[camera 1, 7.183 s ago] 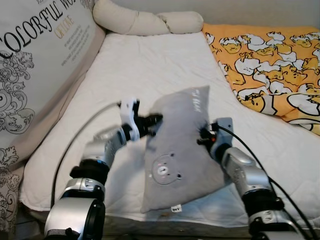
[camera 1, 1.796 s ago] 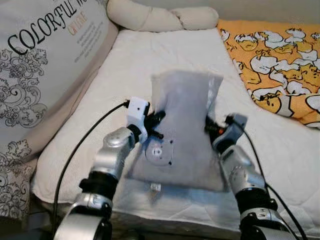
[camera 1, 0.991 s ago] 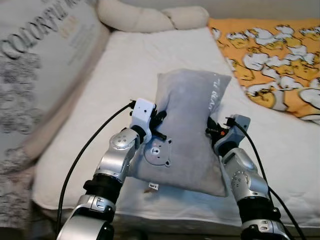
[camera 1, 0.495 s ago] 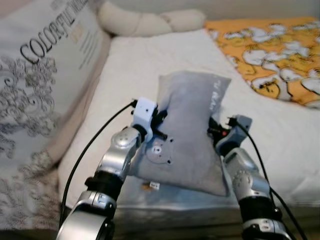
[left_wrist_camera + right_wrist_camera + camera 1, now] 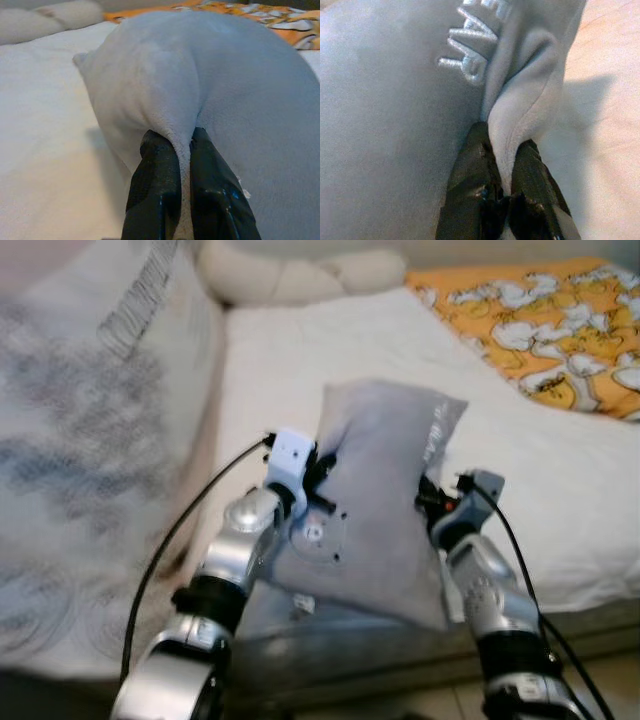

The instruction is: Clean up the room

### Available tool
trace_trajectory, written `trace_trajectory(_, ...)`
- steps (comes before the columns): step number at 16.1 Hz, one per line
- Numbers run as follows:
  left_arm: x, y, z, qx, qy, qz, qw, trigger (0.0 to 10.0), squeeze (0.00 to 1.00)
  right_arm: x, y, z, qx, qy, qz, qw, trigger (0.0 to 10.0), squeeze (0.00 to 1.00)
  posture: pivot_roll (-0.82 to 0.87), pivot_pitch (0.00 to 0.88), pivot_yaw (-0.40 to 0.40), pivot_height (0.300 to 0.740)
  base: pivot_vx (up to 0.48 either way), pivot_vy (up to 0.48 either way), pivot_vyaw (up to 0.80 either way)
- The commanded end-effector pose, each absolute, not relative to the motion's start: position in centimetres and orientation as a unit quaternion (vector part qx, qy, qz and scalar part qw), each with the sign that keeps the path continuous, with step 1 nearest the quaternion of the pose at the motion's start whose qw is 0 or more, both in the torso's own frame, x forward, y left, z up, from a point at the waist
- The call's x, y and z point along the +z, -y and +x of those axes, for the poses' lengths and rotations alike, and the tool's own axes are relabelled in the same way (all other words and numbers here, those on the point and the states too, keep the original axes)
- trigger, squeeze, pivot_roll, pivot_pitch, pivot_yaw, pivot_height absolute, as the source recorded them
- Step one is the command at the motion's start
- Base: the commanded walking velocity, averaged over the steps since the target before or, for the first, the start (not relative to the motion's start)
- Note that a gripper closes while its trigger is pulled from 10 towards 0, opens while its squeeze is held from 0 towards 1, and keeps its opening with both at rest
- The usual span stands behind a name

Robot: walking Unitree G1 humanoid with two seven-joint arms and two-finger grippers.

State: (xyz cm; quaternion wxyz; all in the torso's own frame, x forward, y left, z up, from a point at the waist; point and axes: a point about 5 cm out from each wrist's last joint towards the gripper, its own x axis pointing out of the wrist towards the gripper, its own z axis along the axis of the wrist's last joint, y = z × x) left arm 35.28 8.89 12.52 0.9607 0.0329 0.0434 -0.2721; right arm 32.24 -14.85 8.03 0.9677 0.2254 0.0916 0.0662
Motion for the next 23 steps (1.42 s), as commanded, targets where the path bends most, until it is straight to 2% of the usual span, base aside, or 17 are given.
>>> trace_trajectory(1,13.61,-9.10,35.67,-0.266,-0.020,0.032,0.963,10.0,0.00,8.82,14.53,32.65,0.076,-0.080,0.222,0.969,10.0,0.00,-0.02,0.000,0.068,0.740,0.000,0.000,0.00)
trace_trajectory(8,13.73,-9.76,35.95,-0.259,-0.012,0.029,0.965,10.0,0.00,8.72,14.58,32.75,0.079,-0.085,0.218,0.969,10.0,0.00,-0.02,0.000,0.063,0.740,0.070,0.000,0.00)
trace_trajectory(17,13.71,-9.84,35.95,-0.263,-0.010,0.023,0.965,10.0,0.00,8.68,14.85,33.03,0.072,-0.087,0.209,0.971,10.0,0.00,-0.01,0.000,0.058,0.740,0.315,0.000,0.00)
trace_trajectory(19,13.69,-9.90,35.95,-0.262,-0.010,0.022,0.965,10.0,0.00,8.87,14.99,33.17,0.071,-0.082,0.176,0.978,10.0,0.00,-0.01,0.000,0.056,0.740,0.358,0.000,0.80)
trace_trajectory(21,13.66,-9.86,35.88,-0.262,-0.010,0.021,0.965,10.0,0.00,8.63,15.39,33.26,0.048,-0.088,0.207,0.973,10.0,0.00,-0.01,0.000,0.055,0.740,0.356,0.000,0.40)
trace_trajectory(23,13.62,-9.84,35.89,-0.262,-0.010,0.021,0.965,10.0,0.00,8.58,15.51,33.35,0.047,-0.089,0.204,0.974,10.0,0.00,-0.01,0.000,0.053,0.740,0.356,0.000,0.00)
